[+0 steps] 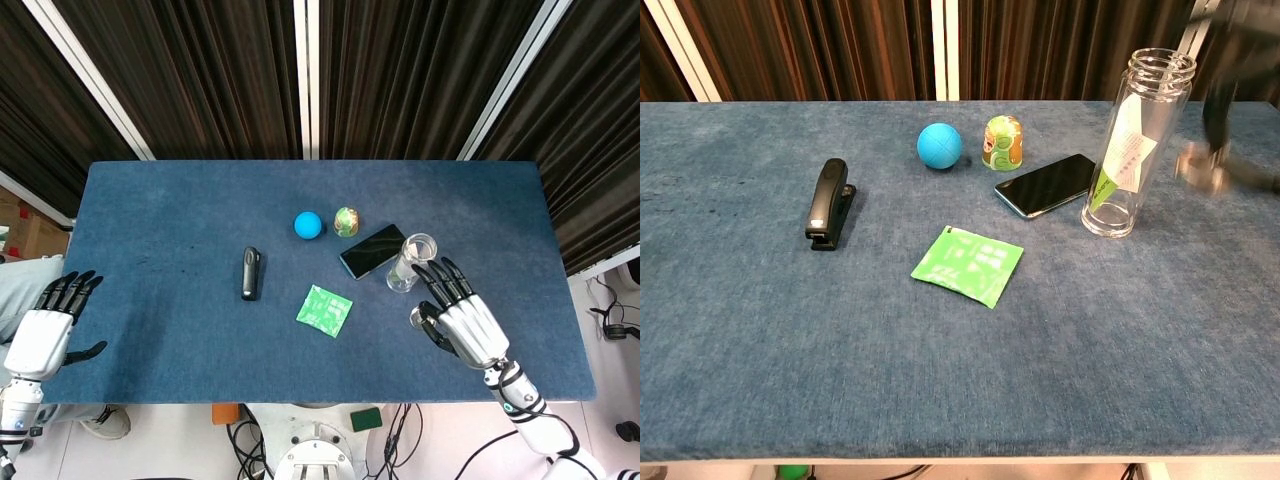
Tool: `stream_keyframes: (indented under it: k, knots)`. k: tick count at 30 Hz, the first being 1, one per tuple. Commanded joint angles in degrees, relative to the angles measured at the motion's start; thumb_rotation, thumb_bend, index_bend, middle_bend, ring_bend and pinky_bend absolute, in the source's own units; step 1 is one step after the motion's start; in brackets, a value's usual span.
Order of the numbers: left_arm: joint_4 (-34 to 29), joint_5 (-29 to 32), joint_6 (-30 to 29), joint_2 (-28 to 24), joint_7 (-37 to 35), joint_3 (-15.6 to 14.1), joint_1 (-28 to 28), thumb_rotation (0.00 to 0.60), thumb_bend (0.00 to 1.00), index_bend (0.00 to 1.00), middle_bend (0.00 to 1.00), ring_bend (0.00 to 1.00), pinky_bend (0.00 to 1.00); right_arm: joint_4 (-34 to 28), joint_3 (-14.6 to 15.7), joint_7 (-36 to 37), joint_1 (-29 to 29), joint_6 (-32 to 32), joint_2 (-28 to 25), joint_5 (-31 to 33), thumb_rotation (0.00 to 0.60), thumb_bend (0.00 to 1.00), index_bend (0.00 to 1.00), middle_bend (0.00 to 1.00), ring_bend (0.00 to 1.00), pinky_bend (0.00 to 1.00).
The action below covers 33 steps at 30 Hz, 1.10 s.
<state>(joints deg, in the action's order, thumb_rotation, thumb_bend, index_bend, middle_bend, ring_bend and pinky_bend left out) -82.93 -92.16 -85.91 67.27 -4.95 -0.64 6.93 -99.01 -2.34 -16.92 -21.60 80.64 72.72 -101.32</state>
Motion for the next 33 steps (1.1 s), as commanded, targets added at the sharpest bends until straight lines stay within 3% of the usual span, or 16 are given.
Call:
stream_keyframes:
  k: [1,6,12,22,33]
  knots:
    - [0.06,0.04,0.08,-0.01,-0.15,0.01,0.05,0.600,0.03,0.10,0.08,0.05,0.12,-9.23,-5.69,-4.92,-2.86,-3.31,-7.07,4.97,0.600,0.43,0.66,0.04,0.00,0.00]
    - [0.02,0.12,0.00,-0.12,-0.30,0.05,0.03,0.600,0.03,0.10,0.08,0.05,0.12,-14.99,-11.07,-7.68,-6.64,-8.89,-11.57,12.84,0.600,0.44,0.66,0.04,0.00,0.00]
    - [0.17,0.20,0.22,-0.04,-0.67,0.01,0.10,0.600,0.03,0.10,0.08,0.05,0.12,-16.61,-15.27,-11.82,-11.37,-15.14,-13.63,23.17,0.600,0.44,0.67,0.05,0.00,0.00]
    - [0.51,0.61,0.65,0.07,-1.12,0.20,0.33,0.600,0.03,0.10,0.08,0.05,0.12,-14.81,-15.81,-17.43,-16.07,-19.39,-12.80,34.39,0.600,0.44,0.68,0.04,0.00,0.00]
    - [1.15,0.88,1.05,0.26,-1.66,0.23,0.50,0.600,0.03,0.10,0.08,0.05,0.12,-12.59,-14.11,-17.43,-17.70,-19.69,-12.00,37.63,0.600,0.44,0.68,0.04,0.00,0.00]
